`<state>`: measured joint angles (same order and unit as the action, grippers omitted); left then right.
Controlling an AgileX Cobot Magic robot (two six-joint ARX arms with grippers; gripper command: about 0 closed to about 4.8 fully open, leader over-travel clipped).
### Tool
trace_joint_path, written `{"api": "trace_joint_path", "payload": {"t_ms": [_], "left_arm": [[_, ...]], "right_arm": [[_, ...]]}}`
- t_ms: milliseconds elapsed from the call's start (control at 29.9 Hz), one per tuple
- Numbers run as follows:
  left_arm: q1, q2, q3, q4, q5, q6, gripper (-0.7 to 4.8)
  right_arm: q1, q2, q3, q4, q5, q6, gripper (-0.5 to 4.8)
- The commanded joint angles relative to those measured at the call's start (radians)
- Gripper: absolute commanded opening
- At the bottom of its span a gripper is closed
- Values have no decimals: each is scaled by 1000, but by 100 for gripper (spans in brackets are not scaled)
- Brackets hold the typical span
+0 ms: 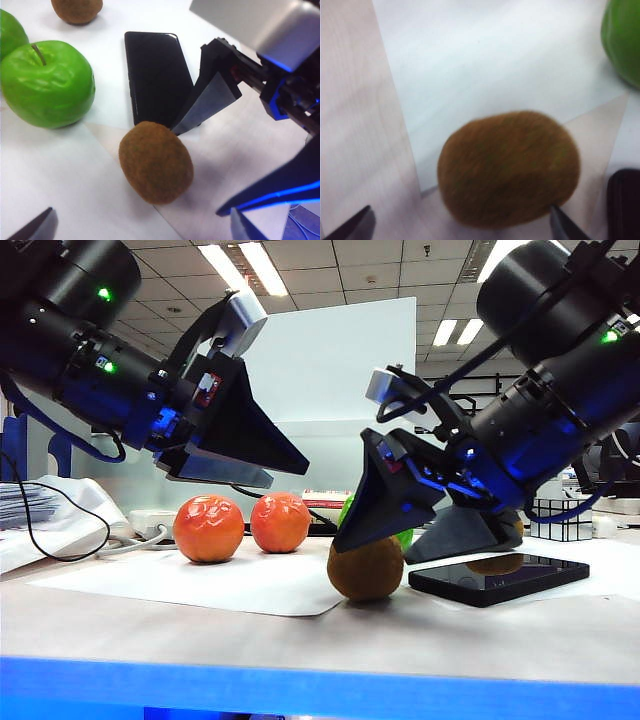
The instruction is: Put the same fruits together.
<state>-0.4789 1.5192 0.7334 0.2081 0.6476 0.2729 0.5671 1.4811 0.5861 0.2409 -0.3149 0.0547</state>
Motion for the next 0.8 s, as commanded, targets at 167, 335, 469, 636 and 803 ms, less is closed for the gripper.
{"api": "trace_joint_path", "payload": {"t_ms": [167,335,469,636,803], "left_arm": [[0,-4,2,-16,8,8,479],[0,-4,2,-16,8,12,479],[0,-4,2,-16,7,12,479],[0,-4,2,-15,7,12,479],[0,-4,2,-15,7,16,479]], "right_arm": [[2,47,5,126,-2,17,479],[2,99,5,183,-1,39,479],[2,103,6,229,4,47,419],[2,105,5,182,2,23,202],[2,109,5,163,-3,23,246]]}}
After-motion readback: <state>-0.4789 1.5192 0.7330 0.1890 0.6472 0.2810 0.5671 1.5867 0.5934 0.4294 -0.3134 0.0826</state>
